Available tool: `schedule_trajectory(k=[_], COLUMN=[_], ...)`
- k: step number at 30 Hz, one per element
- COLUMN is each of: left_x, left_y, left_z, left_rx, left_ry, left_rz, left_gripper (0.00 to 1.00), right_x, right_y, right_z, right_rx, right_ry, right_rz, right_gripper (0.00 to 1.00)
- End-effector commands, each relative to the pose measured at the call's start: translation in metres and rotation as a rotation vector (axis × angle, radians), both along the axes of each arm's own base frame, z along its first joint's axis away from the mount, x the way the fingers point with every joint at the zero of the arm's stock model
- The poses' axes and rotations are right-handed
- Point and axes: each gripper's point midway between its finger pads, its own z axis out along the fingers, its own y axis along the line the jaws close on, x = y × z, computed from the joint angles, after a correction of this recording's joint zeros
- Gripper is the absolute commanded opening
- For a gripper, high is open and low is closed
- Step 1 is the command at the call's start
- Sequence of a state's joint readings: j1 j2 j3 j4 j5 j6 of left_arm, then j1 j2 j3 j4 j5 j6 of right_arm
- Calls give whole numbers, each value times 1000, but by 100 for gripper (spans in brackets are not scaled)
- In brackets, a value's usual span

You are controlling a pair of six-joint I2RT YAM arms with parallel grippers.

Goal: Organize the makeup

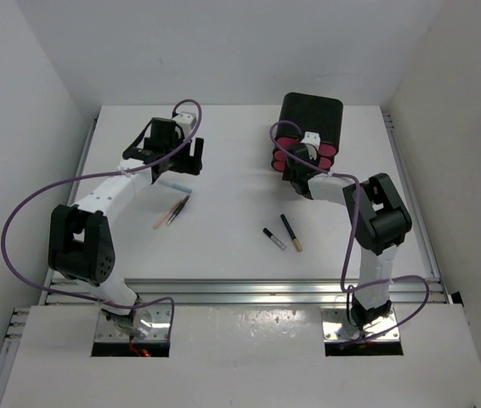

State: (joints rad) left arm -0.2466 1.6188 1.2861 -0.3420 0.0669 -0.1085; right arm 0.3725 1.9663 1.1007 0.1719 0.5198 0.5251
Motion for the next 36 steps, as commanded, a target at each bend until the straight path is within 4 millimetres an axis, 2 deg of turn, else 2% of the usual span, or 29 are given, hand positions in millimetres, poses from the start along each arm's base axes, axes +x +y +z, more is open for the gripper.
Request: schedule_trajectory(k=[1, 8, 10, 15, 17, 19, 20, 23, 27, 29, 30, 33, 35, 36], left_x=[1, -1, -3, -3, -4, -5, -5, -5, -5, -5, -5, -5, -5, -5], left_y=[2, 2, 3, 3, 3, 4, 4, 4, 4, 4, 4, 4, 4, 4], left_z=[19, 19, 15, 15, 19, 15, 15, 15, 15, 15, 15, 15, 15, 15], left_rx=[-15, -15, -13, -6, -8, -6, -6, -6, -6, -6, -6, -6, -6, -6], left_ry=[-61, -61, -52, -55, -64, -55, -55, -55, -55, -55, -55, -55, -55, -55], left_rz=[-5, -5, -5, -10, -10, -10, -10, -10, -10, -10, -10, -10, -10, -10], left_gripper=[82, 82, 82, 82, 82, 82, 82, 82, 82, 82, 82, 82, 82, 82], right_x=[17, 21, 21, 18, 14, 15, 8, 16, 13, 12, 11, 7, 5, -1], right_y=[2, -3, -4, -8, -11, -12, -14, -12, -17, -18, -17, -16, -15, -14], right_z=[8, 12, 11, 5, 0, 3, -7, 5, 3, 3, 1, 2, 5, 0], right_rx=[41, 35, 29, 13, 7, 15, -2, 22, 7, -2, -3, 7, 14, 18], right_ry=[-40, -69, -62, -75, -71, -93, -78, -186, -224, -209, -202, -198, -198, -184], right_rz=[-40, -64, -65, -69, -80, -87, -77, -78, -89, -91, -87, -87, -86, -86], right_gripper=[54, 53, 50, 29, 29, 34, 35, 36, 38, 32, 26, 14, 11, 9])
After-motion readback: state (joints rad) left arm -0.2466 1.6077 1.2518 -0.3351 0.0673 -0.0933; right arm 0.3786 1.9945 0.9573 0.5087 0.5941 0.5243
